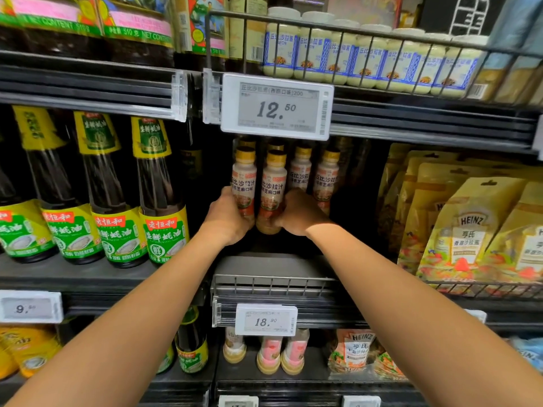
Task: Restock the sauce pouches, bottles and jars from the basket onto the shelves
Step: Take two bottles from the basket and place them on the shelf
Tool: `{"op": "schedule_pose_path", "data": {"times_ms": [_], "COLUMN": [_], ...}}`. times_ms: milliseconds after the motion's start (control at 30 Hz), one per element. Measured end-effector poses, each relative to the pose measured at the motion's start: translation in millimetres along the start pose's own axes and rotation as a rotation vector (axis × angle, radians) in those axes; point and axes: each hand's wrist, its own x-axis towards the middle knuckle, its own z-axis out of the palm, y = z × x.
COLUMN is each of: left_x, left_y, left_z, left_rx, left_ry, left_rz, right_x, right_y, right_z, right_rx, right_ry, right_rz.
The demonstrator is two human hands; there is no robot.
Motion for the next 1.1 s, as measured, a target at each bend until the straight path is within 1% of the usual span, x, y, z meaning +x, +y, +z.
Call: {"op": "schedule_pose_path", "data": {"times_ms": [133,367,533,633,767,833,900,1033,1100], "left_x": [0,3,5,5,-3,-12,-23,-49,-57], "left_y": [-2,-6,-7,-5,0,1,1,14,22], "left_z": [1,1,1,0,-2,-4,-6,-4,0], "left_rx": [0.015,0.1,0.102,0.115,0.084,0.07,0.017,-0.193,-0.238], "left_ry": [0.0,-0.001,-0.009,-0.015,0.054,0.1,0.103,0.043,0.007], "left_rz": [0.007,0.019,0.03,0.006,-0.034,0.008,0.087,0.205,0.239], "right_x": [1,0,1,-1,-7,-14,-24,-55,-72], "right_y": [3,5,4,5,7,8,9,20,26], "right_z": [1,0,-3,-3,-6,-9,-14,-21,-26], "right_rx": [0.012,-0.075,-0.047,-0.047,-0.024,-0.01,0.084,0.54,0.652], "right_ry": [-0.003,-0.022,-0.039,-0.036,-0.043,-0.016,0.024,0.059,0.068], "right_rz": [0.007,-0.001,-0.035,-0.056,-0.053,-0.04,-0.08,-0.107,-0.107]}}
